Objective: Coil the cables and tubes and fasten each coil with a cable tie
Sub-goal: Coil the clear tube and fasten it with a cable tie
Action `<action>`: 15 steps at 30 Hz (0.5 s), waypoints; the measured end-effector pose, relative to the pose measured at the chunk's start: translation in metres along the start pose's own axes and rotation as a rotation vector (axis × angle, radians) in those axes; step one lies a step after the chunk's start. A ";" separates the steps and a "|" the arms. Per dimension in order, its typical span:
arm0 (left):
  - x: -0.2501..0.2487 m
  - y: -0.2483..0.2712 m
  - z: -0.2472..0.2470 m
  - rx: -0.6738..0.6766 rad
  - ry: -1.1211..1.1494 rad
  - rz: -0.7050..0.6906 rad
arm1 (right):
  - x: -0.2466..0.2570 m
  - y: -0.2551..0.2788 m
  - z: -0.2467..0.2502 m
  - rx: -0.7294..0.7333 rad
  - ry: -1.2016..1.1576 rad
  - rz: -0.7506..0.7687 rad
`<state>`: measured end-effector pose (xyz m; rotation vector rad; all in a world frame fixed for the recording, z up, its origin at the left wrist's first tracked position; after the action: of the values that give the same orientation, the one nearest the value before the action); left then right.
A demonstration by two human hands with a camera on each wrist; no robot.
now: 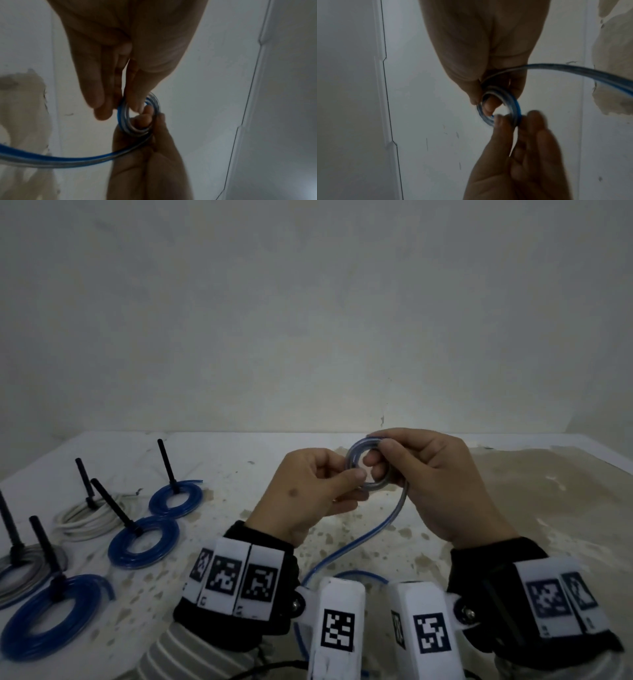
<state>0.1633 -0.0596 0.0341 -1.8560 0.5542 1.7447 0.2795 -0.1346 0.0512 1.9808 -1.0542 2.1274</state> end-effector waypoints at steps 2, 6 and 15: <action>0.004 0.002 -0.007 0.078 -0.108 0.016 | 0.002 0.000 0.002 -0.013 0.053 0.021; -0.001 0.005 -0.009 0.121 -0.308 -0.036 | 0.000 -0.001 0.004 0.009 0.074 0.009; -0.015 0.006 0.002 0.110 -0.400 -0.206 | 0.009 0.004 -0.004 0.099 0.220 0.074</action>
<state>0.1568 -0.0638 0.0480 -1.3822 0.2843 1.8367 0.2726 -0.1394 0.0581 1.7183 -1.0180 2.4123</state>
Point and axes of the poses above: each hand's wrist, its own y-axis away from the middle knuckle, its own z-axis out of the back of the hand, x = y × z, the point moved 4 cm from there along -y, towards the middle knuckle, and after that the axes turned 3 degrees about -x, right-handed, at the moved point
